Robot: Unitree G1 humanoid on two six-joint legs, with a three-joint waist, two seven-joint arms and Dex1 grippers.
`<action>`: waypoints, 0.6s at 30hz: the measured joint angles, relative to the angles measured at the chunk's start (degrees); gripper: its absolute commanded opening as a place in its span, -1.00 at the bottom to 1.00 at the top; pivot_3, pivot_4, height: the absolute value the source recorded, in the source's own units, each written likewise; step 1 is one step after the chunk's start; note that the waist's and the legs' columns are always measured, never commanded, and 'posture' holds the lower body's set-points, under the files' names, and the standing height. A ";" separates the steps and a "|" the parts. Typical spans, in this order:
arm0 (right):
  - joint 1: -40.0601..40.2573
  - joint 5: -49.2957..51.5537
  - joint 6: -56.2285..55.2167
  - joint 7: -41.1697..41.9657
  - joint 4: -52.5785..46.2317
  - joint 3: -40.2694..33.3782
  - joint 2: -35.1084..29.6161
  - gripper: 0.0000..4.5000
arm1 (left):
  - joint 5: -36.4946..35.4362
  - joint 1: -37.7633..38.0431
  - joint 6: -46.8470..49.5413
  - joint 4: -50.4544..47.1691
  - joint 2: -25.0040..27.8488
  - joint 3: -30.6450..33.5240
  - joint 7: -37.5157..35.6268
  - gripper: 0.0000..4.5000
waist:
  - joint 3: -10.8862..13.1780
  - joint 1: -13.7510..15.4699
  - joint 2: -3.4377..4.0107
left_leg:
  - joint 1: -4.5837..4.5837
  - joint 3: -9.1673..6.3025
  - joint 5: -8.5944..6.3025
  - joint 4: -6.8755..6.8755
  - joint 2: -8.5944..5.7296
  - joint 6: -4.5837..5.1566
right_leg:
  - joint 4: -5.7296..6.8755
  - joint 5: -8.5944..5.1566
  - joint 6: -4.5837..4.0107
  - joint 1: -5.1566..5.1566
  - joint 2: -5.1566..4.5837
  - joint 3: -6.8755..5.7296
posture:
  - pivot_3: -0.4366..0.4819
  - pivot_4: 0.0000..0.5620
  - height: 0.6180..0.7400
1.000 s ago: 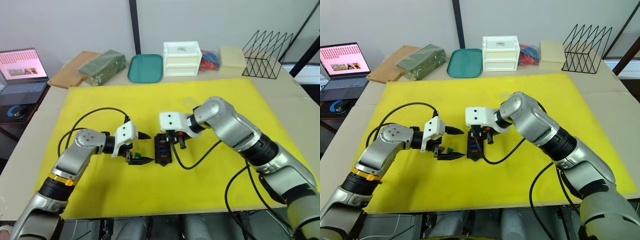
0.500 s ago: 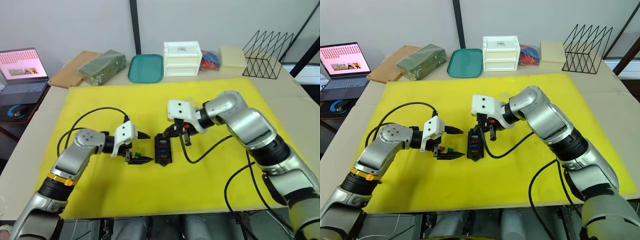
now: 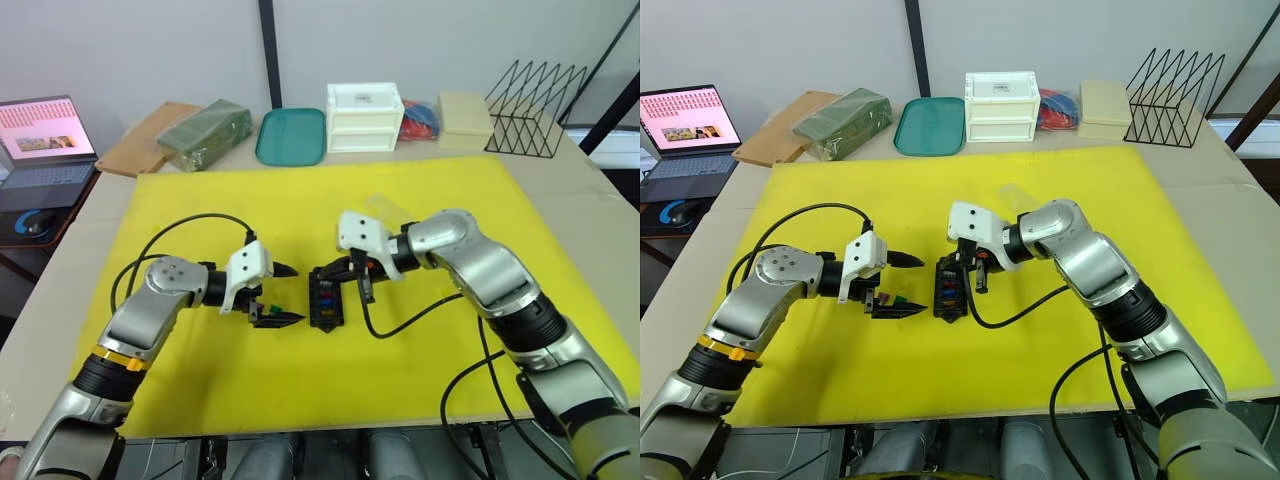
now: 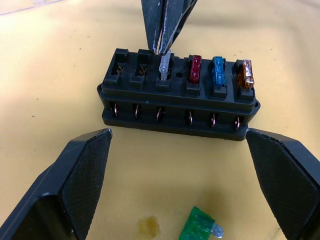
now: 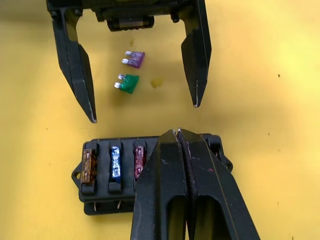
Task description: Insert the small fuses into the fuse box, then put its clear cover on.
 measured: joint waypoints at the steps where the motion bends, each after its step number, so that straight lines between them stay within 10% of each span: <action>1: 0.31 -0.01 -0.11 0.01 0.09 0.05 -0.02 -0.99 | 0.00 0.03 0.00 0.00 0.03 0.00 0.00 1.00 | 0.00 0.00 0.00 | 0.00 0.00 0.00 0.00 0.00 0.00 | 0.00 0.00 0.00 0.00 0.00 0.00 | -0.05 -0.47 1.00; 18: 2.80 -2.06 -6.31 -0.05 2.98 1.33 -0.33 -0.99 | 0.03 0.12 -0.22 0.00 0.12 -0.01 0.02 1.00 | -0.01 0.11 -0.01 | 0.04 0.00 0.00 0.01 0.00 0.00 | -0.01 0.00 0.00 0.07 0.00 0.00 | -0.05 -0.47 1.00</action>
